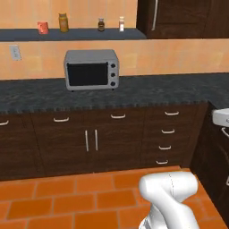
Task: Gather all objects into one cabinet and sort the glasses and bowls to opposite sides.
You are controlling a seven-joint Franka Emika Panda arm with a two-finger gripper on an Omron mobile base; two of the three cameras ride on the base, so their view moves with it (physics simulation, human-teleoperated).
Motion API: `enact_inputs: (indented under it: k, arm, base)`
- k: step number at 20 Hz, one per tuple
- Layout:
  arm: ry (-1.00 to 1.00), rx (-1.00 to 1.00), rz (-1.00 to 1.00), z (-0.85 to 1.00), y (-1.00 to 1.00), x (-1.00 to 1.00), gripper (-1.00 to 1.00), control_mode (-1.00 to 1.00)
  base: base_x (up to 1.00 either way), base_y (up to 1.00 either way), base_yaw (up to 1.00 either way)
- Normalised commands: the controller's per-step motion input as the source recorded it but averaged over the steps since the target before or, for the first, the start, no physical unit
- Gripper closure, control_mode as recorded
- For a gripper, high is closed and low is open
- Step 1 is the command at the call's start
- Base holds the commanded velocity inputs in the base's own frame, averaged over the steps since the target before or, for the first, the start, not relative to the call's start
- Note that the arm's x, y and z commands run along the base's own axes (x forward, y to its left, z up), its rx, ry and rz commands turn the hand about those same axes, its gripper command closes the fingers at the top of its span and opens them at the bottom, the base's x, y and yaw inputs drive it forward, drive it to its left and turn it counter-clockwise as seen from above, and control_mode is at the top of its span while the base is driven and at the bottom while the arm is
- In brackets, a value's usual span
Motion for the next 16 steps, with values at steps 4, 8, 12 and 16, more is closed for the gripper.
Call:
enact_inputs:
  k: [4,8,12,16]
  arm:
    - [0.0,0.0,0.0,0.0,0.0,0.0,-1.0,1.0]
    - [0.0,0.0,0.0,0.0,0.0,0.0,-1.0,1.0]
    - [0.0,0.0,0.0,0.0,0.0,0.0,-1.0,1.0]
    - [0.0,0.0,0.0,0.0,0.0,0.0,-1.0,1.0]
  base:
    - [1.0,0.27,-0.01]
    - [1.0,0.66,-0.08]
    - [1.0,0.89,-0.1]
    - [0.62,0.66,0.02]
